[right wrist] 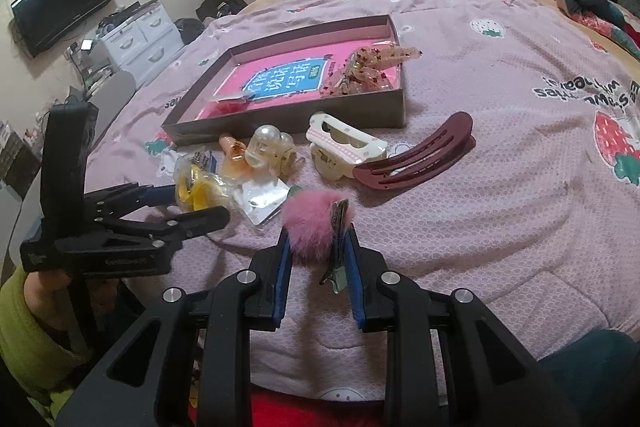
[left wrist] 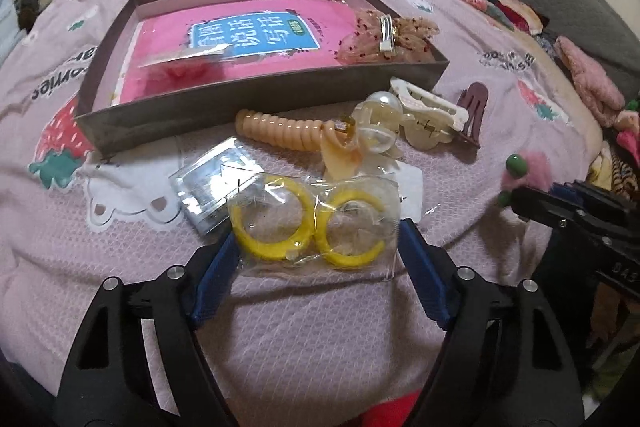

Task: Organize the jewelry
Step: 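Grasp the pink pom-pom clip with the right tool while the left tool grasps the yellow rings bag, then carry pom-pom clip and rings bag over the box and open both tools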

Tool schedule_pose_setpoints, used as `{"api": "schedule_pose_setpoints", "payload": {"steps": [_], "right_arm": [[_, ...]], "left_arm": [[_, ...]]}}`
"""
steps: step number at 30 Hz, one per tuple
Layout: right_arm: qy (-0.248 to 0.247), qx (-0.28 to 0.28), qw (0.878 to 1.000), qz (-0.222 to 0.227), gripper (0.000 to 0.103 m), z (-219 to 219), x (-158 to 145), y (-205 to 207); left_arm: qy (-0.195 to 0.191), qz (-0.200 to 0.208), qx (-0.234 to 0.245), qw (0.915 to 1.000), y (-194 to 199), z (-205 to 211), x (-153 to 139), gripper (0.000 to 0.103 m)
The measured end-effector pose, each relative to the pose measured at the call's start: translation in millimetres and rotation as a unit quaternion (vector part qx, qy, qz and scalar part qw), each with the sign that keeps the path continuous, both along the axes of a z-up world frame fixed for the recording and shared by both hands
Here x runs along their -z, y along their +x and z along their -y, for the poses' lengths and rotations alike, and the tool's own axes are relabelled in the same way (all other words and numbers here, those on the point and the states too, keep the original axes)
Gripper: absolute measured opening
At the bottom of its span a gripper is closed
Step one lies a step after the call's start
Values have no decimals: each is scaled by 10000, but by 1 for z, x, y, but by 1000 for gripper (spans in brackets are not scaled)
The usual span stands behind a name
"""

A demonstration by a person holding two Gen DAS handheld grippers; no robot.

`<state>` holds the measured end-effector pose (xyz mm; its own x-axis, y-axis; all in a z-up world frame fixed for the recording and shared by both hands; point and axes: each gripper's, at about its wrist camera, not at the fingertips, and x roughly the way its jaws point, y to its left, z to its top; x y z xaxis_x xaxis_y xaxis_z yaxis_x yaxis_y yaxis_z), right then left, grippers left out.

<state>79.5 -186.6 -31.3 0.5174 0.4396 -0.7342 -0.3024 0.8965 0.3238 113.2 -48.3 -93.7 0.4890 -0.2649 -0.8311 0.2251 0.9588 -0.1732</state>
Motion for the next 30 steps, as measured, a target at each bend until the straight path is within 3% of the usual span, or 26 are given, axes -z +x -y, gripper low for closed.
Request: {"api": "schedule_pose_setpoints", "payload": {"steps": [13,30], "right_arm": [[-5,-267,9995,156,24,-21,-18,-2],[-7,-726,9960,524,24,-60,-55,13]], "left_arm": [[-290,403,-355,9981,-25,-34,-34,70],[-518,769,-1023,9904,-30,-89,-68,70]]}}
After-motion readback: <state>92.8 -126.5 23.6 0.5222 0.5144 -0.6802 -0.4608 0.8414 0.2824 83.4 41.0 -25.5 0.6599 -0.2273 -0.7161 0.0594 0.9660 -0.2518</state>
